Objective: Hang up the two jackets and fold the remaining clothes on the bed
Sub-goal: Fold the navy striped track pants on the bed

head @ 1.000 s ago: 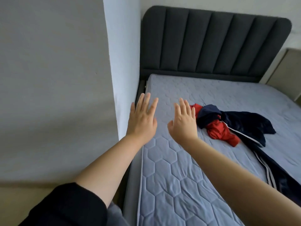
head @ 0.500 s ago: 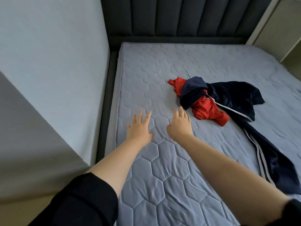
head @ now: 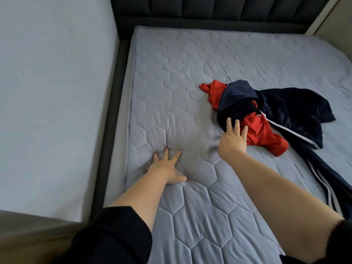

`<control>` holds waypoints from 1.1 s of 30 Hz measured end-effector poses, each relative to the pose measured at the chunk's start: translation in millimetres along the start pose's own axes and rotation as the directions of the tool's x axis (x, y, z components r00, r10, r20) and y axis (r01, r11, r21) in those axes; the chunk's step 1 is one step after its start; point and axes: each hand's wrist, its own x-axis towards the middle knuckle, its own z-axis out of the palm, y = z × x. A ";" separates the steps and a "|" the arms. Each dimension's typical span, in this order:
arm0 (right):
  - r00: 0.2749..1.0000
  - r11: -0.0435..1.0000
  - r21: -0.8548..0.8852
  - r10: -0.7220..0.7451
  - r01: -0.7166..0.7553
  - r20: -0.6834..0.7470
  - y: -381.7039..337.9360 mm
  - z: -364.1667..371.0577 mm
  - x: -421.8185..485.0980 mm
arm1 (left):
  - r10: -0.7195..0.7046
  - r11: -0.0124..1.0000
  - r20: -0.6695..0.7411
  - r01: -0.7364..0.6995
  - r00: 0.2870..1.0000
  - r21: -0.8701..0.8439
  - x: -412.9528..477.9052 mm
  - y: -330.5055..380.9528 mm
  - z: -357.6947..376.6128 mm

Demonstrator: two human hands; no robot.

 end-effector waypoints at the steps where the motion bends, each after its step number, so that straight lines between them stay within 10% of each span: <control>1: 1.000 1.000 0.002 0.002 -0.002 0.001 1.6 2.6 5.2 | -0.002 1.000 0.003 0.002 1.000 0.010 2.6 0.2 1.9; 7: 0.968 0.947 0.224 -0.201 0.231 -0.148 -27.9 0.8 -2.5 | 0.043 0.998 -0.014 -0.043 0.999 -0.047 3.8 -9.0 3.8; 10: 0.972 0.534 0.829 -0.231 0.163 -0.042 -55.2 -13.9 -38.6 | 0.104 0.919 -0.094 -0.132 0.990 -0.373 -3.5 -28.1 -2.2; 13: 0.881 0.086 0.992 -0.456 -0.096 0.125 -67.1 -27.5 -74.7 | -0.019 0.546 -0.225 -0.178 0.974 -0.818 -20.6 -48.4 -5.7; 15: 0.821 -0.021 0.981 -0.551 -0.192 0.149 -70.7 -32.4 -91.6 | -0.112 0.114 -0.129 -0.117 0.985 -0.987 -35.2 -52.6 -6.6; 17: 0.814 -0.029 0.978 -0.560 -0.206 0.155 -71.0 -37.7 -103.7 | -0.032 -0.100 0.028 0.025 0.999 -0.995 -47.6 -46.7 -5.8; 21: 0.732 -0.147 0.929 -0.661 -0.340 0.163 -62.3 -45.3 -130.5 | 0.143 -0.027 0.217 0.222 0.966 -0.975 -68.6 -22.1 2.4; 27: 0.465 0.146 0.955 -0.848 -0.258 0.255 -49.3 -44.6 -178.5 | 0.043 0.003 0.133 0.133 0.990 -0.991 -95.7 10.6 -0.8; 30: 0.536 0.153 0.932 -0.782 -0.328 0.317 -35.6 -44.2 -186.1 | 0.026 -0.007 0.069 0.069 0.997 -0.998 -113.7 11.6 -9.9; 33: 0.757 0.112 0.895 -0.494 -0.432 0.427 -24.1 -44.2 -183.1 | 0.100 0.132 0.007 -0.007 0.995 -0.991 -139.6 -1.3 -24.2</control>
